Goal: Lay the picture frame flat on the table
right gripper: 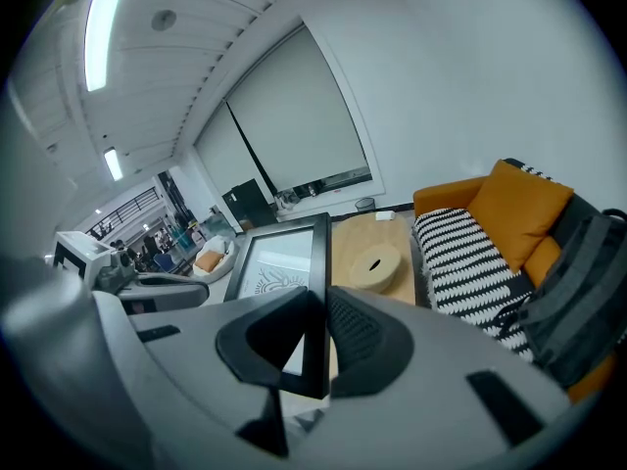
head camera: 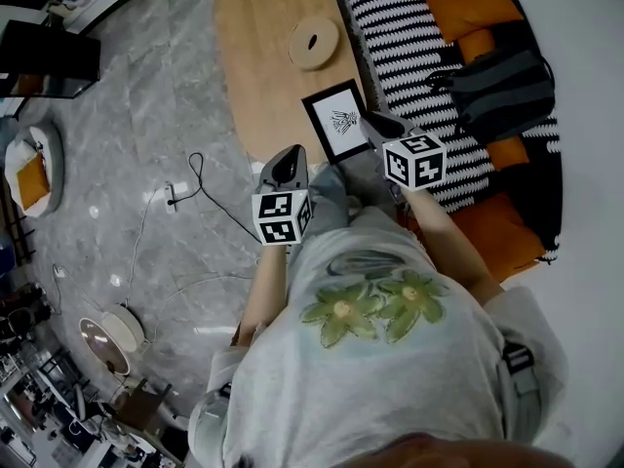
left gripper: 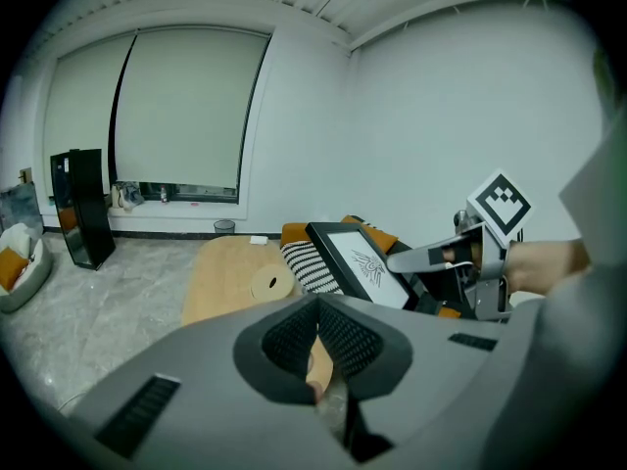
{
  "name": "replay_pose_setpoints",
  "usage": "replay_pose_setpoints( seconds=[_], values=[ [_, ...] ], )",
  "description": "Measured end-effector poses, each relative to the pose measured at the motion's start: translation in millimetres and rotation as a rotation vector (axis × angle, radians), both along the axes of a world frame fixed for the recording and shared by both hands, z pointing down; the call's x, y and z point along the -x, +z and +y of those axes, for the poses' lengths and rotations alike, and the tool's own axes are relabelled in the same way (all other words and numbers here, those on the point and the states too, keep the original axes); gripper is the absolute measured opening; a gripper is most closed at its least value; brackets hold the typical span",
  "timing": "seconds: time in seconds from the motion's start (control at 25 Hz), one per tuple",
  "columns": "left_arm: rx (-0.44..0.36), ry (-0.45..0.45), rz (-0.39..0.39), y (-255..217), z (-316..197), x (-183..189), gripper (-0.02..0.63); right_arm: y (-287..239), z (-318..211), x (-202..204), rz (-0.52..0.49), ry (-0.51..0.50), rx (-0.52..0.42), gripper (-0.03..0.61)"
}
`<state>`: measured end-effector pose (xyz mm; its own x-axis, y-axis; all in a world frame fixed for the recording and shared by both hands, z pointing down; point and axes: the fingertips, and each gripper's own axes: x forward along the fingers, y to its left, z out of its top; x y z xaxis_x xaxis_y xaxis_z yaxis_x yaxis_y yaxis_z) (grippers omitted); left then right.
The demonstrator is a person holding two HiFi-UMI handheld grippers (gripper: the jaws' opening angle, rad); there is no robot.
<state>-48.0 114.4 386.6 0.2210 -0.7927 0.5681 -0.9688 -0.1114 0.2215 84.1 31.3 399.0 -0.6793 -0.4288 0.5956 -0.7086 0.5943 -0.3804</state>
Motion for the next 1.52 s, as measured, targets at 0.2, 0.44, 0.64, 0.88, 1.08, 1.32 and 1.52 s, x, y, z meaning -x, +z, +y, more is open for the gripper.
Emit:
replay_pose_setpoints(
  seconds=[0.2, 0.44, 0.64, 0.88, 1.08, 1.32, 1.52],
  values=[
    [0.014, 0.007, 0.011, 5.7, -10.0, 2.6, 0.015, 8.1, -6.1, -0.1, 0.009, 0.014, 0.017, 0.071],
    [0.022, 0.017, 0.015, 11.2, -19.9, 1.8, 0.015, 20.2, -13.0, -0.6, 0.024, 0.021, 0.035, 0.071],
    [0.03, 0.026, 0.017, 15.1, -28.7, 1.8, 0.015, 26.8, -19.9, 2.0, 0.031, 0.017, 0.047, 0.071],
    [0.045, 0.043, 0.025, 19.5, -40.2, 0.2, 0.015, 33.3, -30.8, 3.9, 0.037, 0.027, 0.061, 0.071],
    [0.056, 0.048, 0.041, 26.5, -50.4, -1.6, 0.015, 41.6, -40.6, 4.4, 0.052, 0.027, 0.074, 0.071],
    [0.069, 0.058, 0.046, 35.6, -66.5, -1.2, 0.015, 53.3, -50.8, 4.2, 0.067, 0.035, 0.09, 0.071],
    [0.081, 0.055, 0.051, 41.1, -75.4, 1.0, 0.015, 62.0, -56.8, 5.5, 0.076, 0.039, 0.101, 0.071]
  ],
)
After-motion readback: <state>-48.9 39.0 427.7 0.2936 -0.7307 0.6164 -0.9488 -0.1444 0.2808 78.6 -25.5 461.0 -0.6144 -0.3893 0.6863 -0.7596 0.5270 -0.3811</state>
